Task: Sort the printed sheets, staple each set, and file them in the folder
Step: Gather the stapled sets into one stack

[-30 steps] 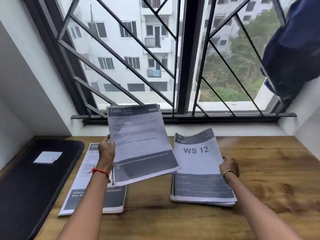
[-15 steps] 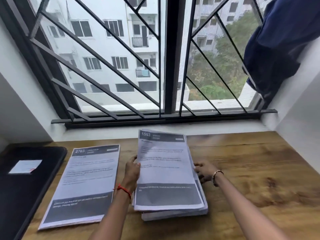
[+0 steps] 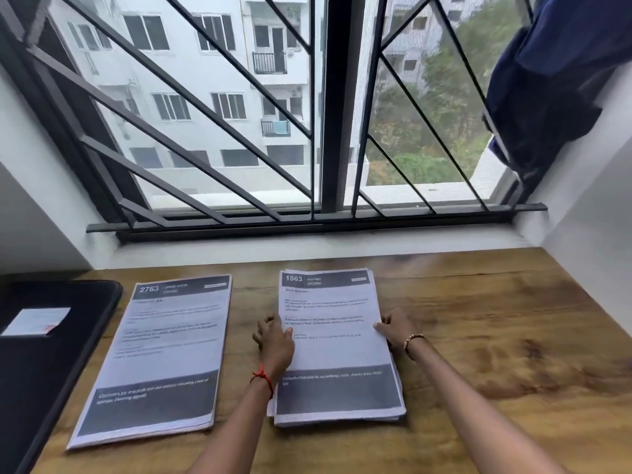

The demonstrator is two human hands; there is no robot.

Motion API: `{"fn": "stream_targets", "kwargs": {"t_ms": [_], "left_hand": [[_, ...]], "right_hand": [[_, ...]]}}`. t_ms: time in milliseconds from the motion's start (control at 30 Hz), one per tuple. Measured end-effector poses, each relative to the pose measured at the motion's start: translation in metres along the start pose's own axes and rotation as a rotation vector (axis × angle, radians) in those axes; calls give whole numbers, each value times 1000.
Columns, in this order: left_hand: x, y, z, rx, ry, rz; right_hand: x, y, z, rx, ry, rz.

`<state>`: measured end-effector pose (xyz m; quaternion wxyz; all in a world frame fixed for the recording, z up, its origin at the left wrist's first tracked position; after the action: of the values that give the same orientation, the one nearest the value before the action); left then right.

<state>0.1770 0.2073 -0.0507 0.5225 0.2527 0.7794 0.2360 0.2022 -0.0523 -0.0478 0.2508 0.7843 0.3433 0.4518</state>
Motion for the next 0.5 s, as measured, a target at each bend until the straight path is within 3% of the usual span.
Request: {"fn": "stream_targets", "kwargs": {"t_ms": [333,500], "left_hand": [[5,-5,3,225,-1,115],[5,1,0,186,10,38]], "right_hand": [[4,-18,2,47,-13,-149],[12,-26,-3,-3,-27,-162]]}}
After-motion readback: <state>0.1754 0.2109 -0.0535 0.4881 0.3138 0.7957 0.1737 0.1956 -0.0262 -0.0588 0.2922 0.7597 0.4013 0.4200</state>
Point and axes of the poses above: each hand's wrist, its own z-axis towards the middle knuckle, its own y-axis out of the back of the hand, x = y × z, the point moved 6 cm from there along z, towards the middle knuckle, and after that the axes turned 8 degrees about x, right-handed, at the moved point
